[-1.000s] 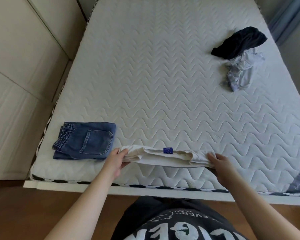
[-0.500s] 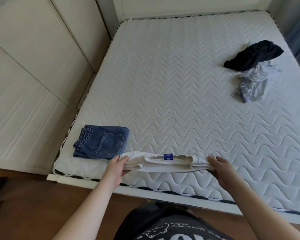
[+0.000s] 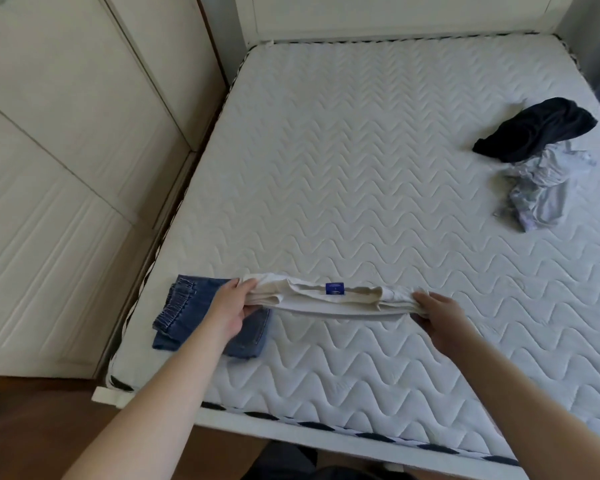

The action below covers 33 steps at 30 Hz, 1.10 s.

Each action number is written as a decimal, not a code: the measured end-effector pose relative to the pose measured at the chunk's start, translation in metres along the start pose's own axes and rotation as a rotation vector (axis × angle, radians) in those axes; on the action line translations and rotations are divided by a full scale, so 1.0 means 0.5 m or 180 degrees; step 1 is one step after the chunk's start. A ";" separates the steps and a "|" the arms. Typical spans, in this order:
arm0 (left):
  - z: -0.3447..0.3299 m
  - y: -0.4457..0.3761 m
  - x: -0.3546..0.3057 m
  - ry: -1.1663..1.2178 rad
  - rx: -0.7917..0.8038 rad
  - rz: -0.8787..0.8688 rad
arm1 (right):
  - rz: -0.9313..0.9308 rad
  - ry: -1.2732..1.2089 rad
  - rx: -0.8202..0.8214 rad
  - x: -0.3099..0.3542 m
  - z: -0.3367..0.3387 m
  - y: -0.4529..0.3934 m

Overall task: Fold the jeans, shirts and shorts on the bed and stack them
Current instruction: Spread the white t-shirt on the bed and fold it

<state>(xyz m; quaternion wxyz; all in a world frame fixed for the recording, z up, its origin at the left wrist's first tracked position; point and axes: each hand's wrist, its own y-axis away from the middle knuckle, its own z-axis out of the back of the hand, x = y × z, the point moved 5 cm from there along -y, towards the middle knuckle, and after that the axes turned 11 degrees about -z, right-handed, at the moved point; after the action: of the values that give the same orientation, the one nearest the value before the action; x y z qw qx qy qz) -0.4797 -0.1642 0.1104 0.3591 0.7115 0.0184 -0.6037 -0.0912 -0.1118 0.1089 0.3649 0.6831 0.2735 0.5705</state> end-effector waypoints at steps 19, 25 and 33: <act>-0.033 -0.641 -0.104 -0.0480 0.0383 -0.0273 | 0.0184 0.0214 -0.0556 0.213 -0.340 -0.451; 0.035 -0.683 0.199 -0.1190 0.0187 0.0437 | -0.0529 0.0392 -0.0772 -0.017 -0.288 -0.589; 0.082 -0.642 0.291 -0.2351 0.0109 0.0268 | -0.0779 0.0663 -0.0983 -0.130 -0.252 -0.618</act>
<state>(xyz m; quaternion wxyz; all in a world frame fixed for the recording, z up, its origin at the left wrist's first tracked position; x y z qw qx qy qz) -0.6225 -0.0072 -0.1740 0.3541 0.4517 -0.1518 -0.8047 -0.2141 0.0411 -0.1689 0.5015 0.5182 0.3000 0.6245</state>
